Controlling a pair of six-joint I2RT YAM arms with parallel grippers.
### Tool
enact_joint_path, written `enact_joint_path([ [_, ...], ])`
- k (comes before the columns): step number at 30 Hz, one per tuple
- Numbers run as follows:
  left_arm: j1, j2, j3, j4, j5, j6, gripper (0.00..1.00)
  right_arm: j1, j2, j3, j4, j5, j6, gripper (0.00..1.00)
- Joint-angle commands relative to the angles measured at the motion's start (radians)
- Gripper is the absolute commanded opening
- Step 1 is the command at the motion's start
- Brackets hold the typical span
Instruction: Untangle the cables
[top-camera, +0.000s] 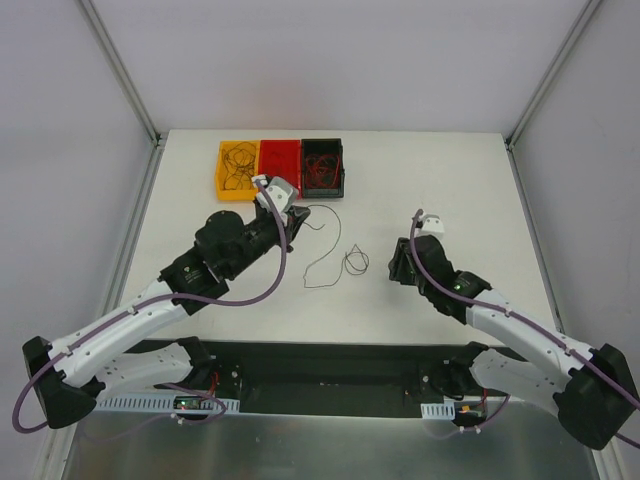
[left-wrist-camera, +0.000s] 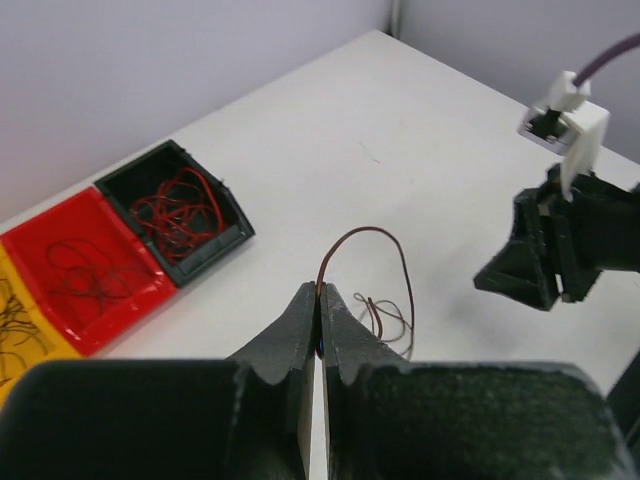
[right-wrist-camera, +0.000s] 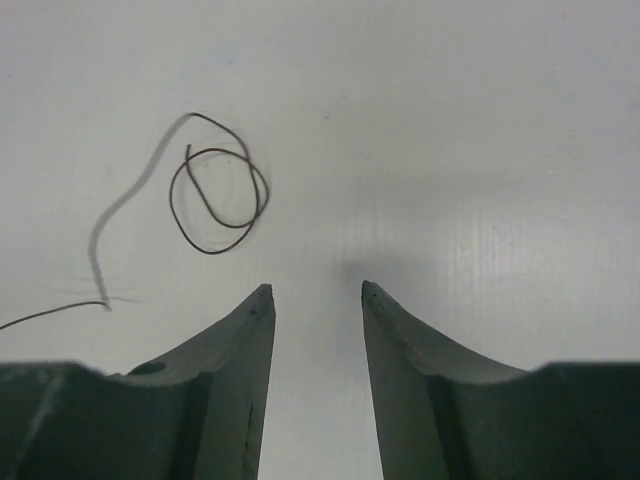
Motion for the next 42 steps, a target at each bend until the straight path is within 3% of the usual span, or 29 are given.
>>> enact_joint_path([
  [1,-0.001,-0.029,-0.023,0.116,-0.131,0.072,0.00,-0.064,-0.064,-0.015,-0.054,-0.018,-0.058,0.47],
  [5,-0.001,-0.021,-0.009,0.097,-0.175,0.074,0.00,-0.136,-0.066,0.014,-0.046,-0.154,-0.149,0.58],
  [12,-0.003,0.077,0.036,-0.025,-0.172,-0.090,0.00,-0.236,0.040,0.091,-0.023,-0.392,-0.241,0.71],
  [19,-0.001,0.450,0.226,-0.108,0.006,-0.141,0.00,-0.368,0.105,0.022,0.130,-0.590,-0.206,0.72],
  [24,0.002,0.753,0.407,-0.195,0.090,-0.115,0.00,-0.455,0.105,-0.030,0.205,-0.630,-0.175,0.72],
  [30,0.002,0.896,0.520,-0.302,0.178,-0.089,0.01,-0.486,0.027,-0.099,0.239,-0.586,-0.189,0.72],
  [33,0.004,0.903,0.517,-0.318,0.167,-0.066,0.21,-0.498,0.019,-0.129,0.268,-0.597,-0.181,0.72],
  [34,0.005,0.900,0.511,-0.326,0.170,-0.049,0.39,-0.509,0.020,-0.138,0.285,-0.610,-0.173,0.72],
  [36,0.004,0.892,0.499,-0.328,0.173,-0.015,0.55,-0.518,0.020,-0.138,0.287,-0.620,-0.170,0.72],
  [42,0.002,0.912,0.490,-0.345,0.271,0.078,0.97,-0.534,-0.004,-0.161,0.308,-0.623,-0.164,0.72],
])
